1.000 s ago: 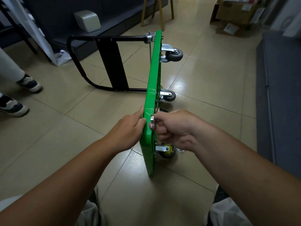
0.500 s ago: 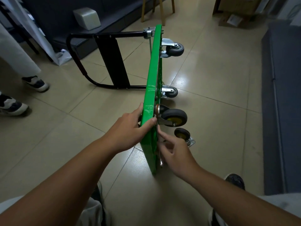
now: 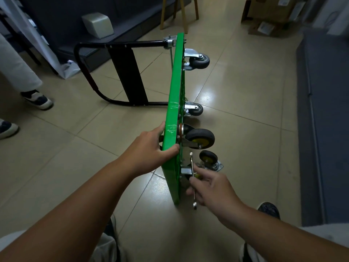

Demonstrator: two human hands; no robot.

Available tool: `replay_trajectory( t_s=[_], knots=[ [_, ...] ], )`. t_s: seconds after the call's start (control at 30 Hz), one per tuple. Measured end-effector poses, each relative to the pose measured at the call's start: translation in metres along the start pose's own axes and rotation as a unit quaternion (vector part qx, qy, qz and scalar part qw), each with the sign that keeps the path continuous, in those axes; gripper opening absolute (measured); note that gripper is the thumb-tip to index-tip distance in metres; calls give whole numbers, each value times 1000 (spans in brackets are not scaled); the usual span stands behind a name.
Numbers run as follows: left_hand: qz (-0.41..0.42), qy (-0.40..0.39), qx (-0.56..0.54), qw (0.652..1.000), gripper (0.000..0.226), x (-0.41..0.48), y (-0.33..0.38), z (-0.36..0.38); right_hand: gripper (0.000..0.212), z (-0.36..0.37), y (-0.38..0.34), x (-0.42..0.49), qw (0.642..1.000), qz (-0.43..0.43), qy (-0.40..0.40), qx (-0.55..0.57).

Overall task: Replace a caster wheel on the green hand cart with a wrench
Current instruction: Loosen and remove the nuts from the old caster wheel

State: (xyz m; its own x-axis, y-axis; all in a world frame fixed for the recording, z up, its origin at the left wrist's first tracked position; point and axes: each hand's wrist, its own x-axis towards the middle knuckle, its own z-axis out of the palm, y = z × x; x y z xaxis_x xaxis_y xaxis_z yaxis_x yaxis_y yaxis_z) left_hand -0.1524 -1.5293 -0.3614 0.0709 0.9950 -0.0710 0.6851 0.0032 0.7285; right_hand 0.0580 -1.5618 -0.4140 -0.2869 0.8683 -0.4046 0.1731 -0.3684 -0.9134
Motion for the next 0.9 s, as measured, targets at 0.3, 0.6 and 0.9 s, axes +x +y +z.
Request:
replay_trajectory(
  t_s=[0.3,0.6,0.9],
  knots=[
    [11,-17,15,1000,84,-3,-1,-3,20,1,-93,7,978,135,-70,142],
    [5,-42,24,999,85,-3,-1,-3,18,4,-119,30,977,126,-123,120],
    [-3,-42,11,999,93,-6,0,-7,26,12,-66,12,996,5,-79,39]
  ],
)
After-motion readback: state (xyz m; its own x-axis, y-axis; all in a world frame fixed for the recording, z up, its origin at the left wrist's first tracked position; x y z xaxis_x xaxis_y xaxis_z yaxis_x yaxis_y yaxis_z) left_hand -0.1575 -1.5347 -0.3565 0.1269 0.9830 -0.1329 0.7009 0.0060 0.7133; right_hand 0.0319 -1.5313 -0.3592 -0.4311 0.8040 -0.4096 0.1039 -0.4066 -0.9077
